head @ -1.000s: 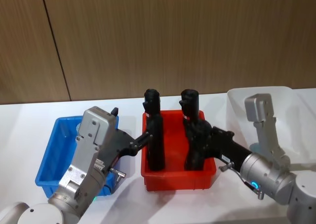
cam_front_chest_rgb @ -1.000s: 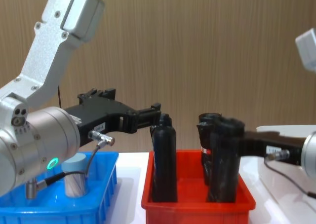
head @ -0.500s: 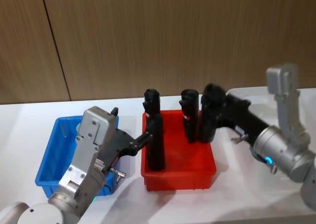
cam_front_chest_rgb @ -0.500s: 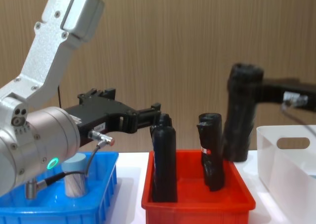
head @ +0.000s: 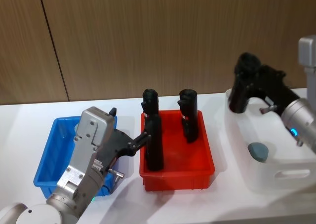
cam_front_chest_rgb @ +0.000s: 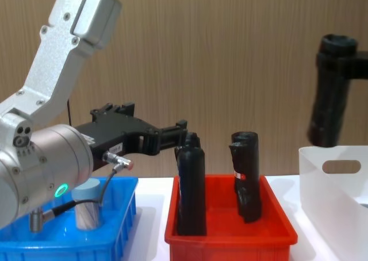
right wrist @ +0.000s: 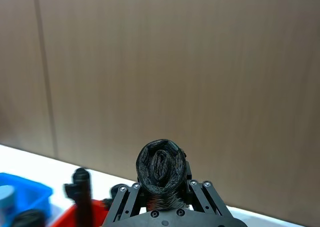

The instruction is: Pick the cotton swabs from the blue box and place them into the white box.

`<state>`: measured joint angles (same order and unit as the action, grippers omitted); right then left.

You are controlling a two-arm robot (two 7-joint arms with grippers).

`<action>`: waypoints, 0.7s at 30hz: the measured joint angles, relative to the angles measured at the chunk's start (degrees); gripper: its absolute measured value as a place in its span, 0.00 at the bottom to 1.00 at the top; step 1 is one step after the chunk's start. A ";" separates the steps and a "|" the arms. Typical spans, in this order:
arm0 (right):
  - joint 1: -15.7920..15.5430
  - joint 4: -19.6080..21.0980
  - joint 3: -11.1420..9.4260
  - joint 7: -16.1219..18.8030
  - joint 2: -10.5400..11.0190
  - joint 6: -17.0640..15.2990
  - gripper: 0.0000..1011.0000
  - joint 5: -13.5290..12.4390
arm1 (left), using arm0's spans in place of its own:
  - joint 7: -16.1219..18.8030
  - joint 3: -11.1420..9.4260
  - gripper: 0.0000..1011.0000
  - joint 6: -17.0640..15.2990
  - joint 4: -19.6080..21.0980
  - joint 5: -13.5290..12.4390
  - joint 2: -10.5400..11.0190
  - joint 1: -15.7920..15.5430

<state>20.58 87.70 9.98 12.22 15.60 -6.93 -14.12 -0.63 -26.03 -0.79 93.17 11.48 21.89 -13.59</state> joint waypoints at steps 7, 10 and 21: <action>2.66 -4.27 -1.37 -1.55 0.68 0.47 0.35 1.43 | 0.00 0.00 0.99 0.00 0.00 0.00 0.00 0.00; 3.79 -6.59 -1.73 -1.85 0.80 0.70 0.35 1.99 | 0.00 0.00 0.99 0.00 0.00 0.00 0.00 0.00; 7.20 -15.38 -2.11 -2.28 0.55 1.95 0.35 3.54 | 0.00 0.00 0.99 0.00 0.00 0.00 0.00 0.00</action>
<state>27.78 72.32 7.87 9.94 16.14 -4.98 -10.58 -0.63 -26.02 -0.79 93.17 11.48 21.89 -13.59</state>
